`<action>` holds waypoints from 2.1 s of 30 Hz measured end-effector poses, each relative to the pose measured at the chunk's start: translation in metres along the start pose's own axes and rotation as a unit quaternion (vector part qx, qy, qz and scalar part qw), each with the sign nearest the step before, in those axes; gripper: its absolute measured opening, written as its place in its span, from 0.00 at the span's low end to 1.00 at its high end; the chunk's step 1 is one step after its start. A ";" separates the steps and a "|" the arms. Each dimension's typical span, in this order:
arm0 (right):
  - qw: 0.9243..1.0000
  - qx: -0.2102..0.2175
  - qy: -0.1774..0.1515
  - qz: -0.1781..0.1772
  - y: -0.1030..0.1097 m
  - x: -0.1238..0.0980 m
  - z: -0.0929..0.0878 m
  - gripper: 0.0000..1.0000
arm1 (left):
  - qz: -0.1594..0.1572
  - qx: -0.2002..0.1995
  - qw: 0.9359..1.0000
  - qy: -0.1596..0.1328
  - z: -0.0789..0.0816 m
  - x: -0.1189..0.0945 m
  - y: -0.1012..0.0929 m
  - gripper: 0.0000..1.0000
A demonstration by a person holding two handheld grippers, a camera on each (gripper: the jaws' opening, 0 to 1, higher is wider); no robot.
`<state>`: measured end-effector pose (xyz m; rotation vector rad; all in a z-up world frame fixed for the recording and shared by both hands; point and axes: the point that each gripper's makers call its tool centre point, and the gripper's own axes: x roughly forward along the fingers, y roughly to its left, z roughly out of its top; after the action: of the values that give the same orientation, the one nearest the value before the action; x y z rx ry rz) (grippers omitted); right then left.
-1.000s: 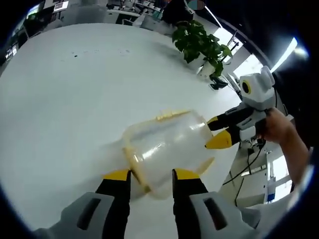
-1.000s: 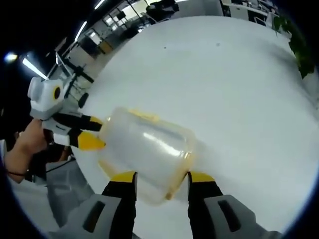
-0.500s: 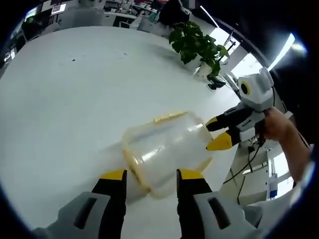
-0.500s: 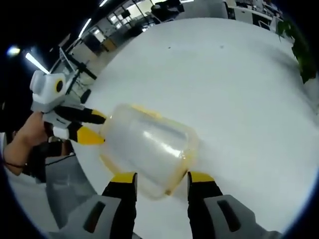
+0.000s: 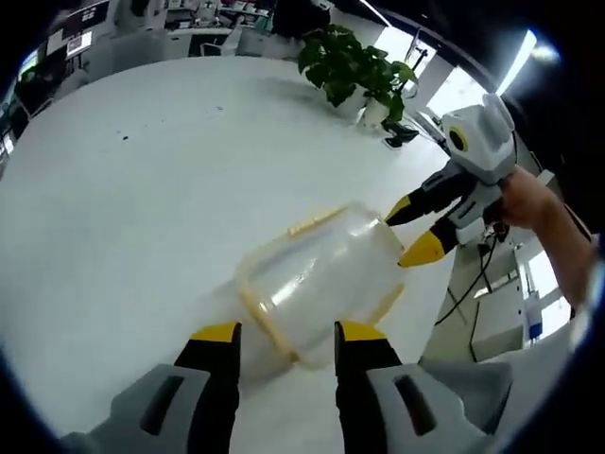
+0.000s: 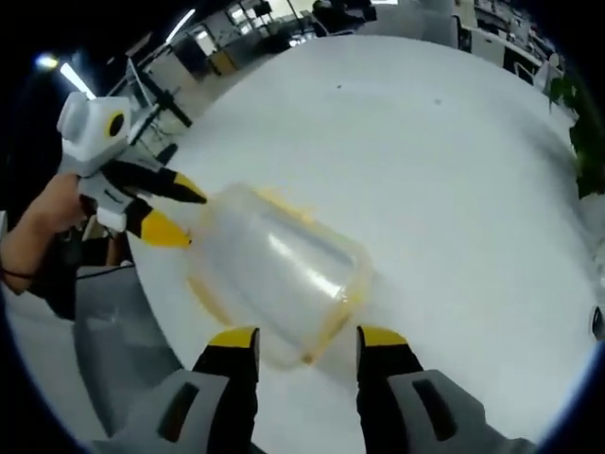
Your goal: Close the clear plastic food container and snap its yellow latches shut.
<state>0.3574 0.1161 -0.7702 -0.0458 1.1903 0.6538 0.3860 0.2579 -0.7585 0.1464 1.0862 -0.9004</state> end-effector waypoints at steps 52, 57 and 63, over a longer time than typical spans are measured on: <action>0.957 -0.286 0.051 -0.010 0.011 -0.005 0.025 0.38 | -0.011 0.346 0.936 0.067 0.012 0.002 -0.010 0.38; 0.953 -0.299 0.054 -0.010 0.012 -0.003 0.028 0.36 | -0.016 0.364 0.929 0.065 0.014 0.005 -0.011 0.36; 0.948 -0.314 0.052 0.003 0.023 0.004 0.033 0.36 | -0.032 0.382 0.922 0.051 0.019 0.008 -0.021 0.35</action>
<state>0.3749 0.1487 -0.7537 -0.6194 1.0417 1.0254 0.3859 0.2297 -0.7493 0.8157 0.7843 -1.3548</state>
